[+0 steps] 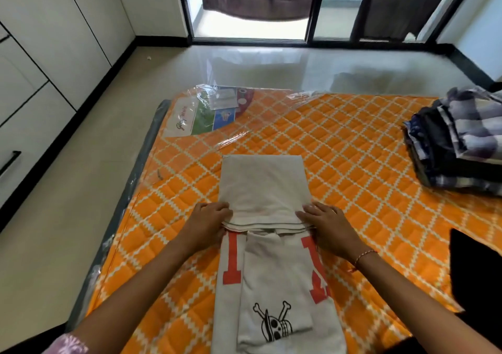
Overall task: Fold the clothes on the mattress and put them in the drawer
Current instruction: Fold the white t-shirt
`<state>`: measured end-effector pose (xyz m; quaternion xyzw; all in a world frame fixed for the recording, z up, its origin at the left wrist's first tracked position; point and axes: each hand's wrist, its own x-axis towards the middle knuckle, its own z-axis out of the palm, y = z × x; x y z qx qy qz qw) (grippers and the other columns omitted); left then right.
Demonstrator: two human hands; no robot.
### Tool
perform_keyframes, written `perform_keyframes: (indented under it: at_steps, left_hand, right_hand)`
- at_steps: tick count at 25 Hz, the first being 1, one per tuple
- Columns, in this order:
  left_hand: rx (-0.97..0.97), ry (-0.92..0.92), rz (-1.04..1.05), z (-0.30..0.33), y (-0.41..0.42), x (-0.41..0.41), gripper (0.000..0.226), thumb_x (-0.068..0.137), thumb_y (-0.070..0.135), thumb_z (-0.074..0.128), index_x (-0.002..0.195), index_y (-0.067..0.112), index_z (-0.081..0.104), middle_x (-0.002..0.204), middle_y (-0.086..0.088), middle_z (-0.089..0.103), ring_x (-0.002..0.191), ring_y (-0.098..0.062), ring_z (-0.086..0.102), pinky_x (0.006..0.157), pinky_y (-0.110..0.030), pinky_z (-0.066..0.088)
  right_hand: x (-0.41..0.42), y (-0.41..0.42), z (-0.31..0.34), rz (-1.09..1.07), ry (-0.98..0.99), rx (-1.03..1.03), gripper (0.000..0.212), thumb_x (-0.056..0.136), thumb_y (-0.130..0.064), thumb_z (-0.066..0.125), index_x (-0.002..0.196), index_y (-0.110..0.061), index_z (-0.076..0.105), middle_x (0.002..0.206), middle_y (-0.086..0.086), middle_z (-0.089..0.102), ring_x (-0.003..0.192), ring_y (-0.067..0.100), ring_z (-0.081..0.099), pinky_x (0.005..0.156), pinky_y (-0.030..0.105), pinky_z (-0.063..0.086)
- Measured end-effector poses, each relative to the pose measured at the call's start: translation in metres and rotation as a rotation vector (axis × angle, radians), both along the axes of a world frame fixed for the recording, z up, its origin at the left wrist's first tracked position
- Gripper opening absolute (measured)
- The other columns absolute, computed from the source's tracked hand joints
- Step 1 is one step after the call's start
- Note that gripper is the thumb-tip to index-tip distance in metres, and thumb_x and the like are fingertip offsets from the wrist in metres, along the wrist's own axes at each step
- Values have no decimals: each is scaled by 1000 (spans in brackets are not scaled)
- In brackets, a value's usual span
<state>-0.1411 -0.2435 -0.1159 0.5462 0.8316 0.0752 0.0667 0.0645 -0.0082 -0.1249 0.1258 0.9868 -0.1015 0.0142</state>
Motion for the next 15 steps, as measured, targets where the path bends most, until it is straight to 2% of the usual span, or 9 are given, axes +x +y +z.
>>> perform_keyframes:
  at_steps: [1, 3, 4, 6, 7, 9, 12, 14, 15]
  left_hand:
    - [-55, -92, 49, 0, -2, 4, 36, 89, 29, 54, 124, 20, 58, 139, -1, 49, 129, -15, 45, 107, -37, 19]
    - [74, -191, 162, 2, 1, 18, 52, 89, 50, 37, 128, 21, 55, 142, -2, 46, 134, -19, 40, 111, -44, 16]
    - [161, -127, 198, 2, 7, 32, 58, 89, 54, 34, 131, 20, 55, 142, -6, 47, 135, -22, 40, 110, -48, 19]
    - [95, 16, 193, -7, 20, 59, 57, 95, 51, 35, 144, 23, 39, 153, -12, 31, 143, -28, 25, 112, -51, 16]
    - [11, 44, 176, -15, 23, 70, 58, 98, 49, 31, 150, 25, 22, 159, -11, 14, 147, -26, 11, 115, -49, 7]
    - [-170, 38, 170, -33, 18, 83, 58, 101, 46, 23, 152, 26, 3, 160, -6, -5, 148, -21, -5, 116, -41, -6]
    - [-164, -45, 91, -30, -11, 79, 56, 101, 38, 32, 150, 15, 20, 158, -13, 11, 146, -30, 12, 117, -43, 4]
    - [-118, -8, -9, -25, -39, 77, 54, 101, 36, 27, 140, 2, 41, 146, -23, 37, 133, -40, 39, 106, -50, 35]
    - [-104, 59, -31, -23, -56, 77, 61, 101, 39, 20, 134, -3, 48, 139, -24, 47, 125, -39, 50, 95, -50, 46]
  right_hand:
    - [2, 0, -1, -33, -82, -120, 48, 93, -11, 52, 139, -22, 47, 151, 2, 36, 142, 20, 30, 112, 40, 29]
    - [-1, -5, -3, -152, 40, -294, 44, 96, -23, 52, 139, -23, 46, 153, 3, 32, 143, 20, 27, 113, 38, 25]
    - [-3, -12, -4, -184, 78, -278, 49, 96, -37, 48, 143, -25, 40, 155, 4, 26, 145, 21, 22, 114, 40, 23]
    - [-8, -29, -10, -168, -94, -136, 74, 86, -66, 15, 151, -30, 12, 160, 3, 1, 148, 21, 3, 117, 43, 15]
    - [-10, -38, -16, -135, -194, -66, 82, 79, -69, 2, 151, -32, 1, 160, 3, -8, 148, 20, -5, 117, 42, 11]
    - [-6, -44, -23, -131, -263, -47, 76, 83, -65, 2, 151, -32, -5, 160, 3, -12, 148, 20, -9, 118, 39, 7]
    - [20, -32, -20, -85, -138, -88, 55, 102, -41, 27, 152, -24, 11, 160, 7, 3, 148, 21, 3, 117, 33, 12]
    - [50, -23, -21, -44, -83, -52, 53, 102, -25, 38, 150, -20, 19, 159, 9, 11, 148, 25, 10, 116, 34, 19]
    - [66, -22, -20, -7, -133, -10, 57, 101, -23, 40, 151, -23, 12, 160, 6, 4, 148, 24, 4, 116, 35, 20]
